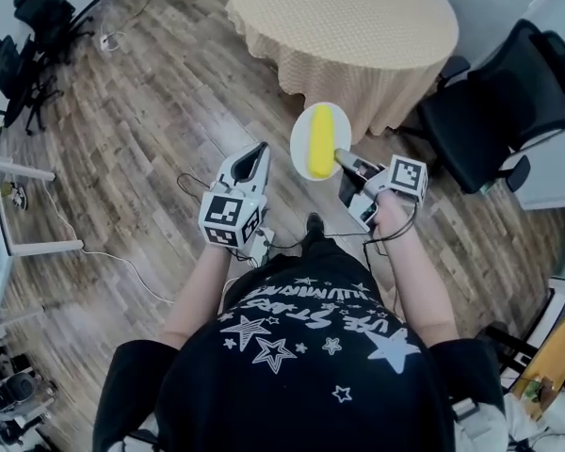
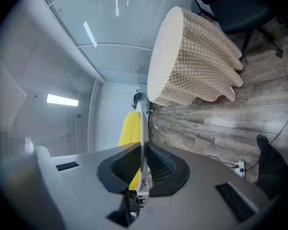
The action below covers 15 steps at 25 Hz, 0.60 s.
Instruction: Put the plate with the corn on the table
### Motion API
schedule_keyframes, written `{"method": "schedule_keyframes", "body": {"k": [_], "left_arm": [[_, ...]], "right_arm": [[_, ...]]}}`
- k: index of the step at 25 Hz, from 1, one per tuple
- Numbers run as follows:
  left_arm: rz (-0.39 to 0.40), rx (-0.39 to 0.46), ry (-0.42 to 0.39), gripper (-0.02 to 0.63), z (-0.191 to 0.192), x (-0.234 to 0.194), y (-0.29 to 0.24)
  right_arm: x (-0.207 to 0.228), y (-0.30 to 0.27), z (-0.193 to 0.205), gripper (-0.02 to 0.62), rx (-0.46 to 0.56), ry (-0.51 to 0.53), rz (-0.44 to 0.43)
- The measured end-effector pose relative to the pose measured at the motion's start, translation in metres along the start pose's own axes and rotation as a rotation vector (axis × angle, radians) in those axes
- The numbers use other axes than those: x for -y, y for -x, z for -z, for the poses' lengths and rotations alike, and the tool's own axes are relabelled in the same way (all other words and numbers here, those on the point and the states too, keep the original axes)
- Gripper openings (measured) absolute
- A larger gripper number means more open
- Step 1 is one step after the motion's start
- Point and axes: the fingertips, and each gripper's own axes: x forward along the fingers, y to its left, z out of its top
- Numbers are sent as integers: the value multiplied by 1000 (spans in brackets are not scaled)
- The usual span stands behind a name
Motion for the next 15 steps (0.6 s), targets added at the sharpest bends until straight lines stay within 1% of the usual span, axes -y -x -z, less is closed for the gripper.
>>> {"method": "schedule_keyframes", "body": {"k": [6, 10, 15], "left_arm": [[-20, -3, 16, 9, -8, -7, -53], [-34, 16, 14, 9, -18, -6, -96], [-66, 13, 5, 9, -23, -14, -128]], "right_arm": [[8, -11, -50, 43, -12, 0, 17], [11, -16, -88, 43, -36, 2, 12], [16, -26, -121, 43, -44, 27, 15]]}}
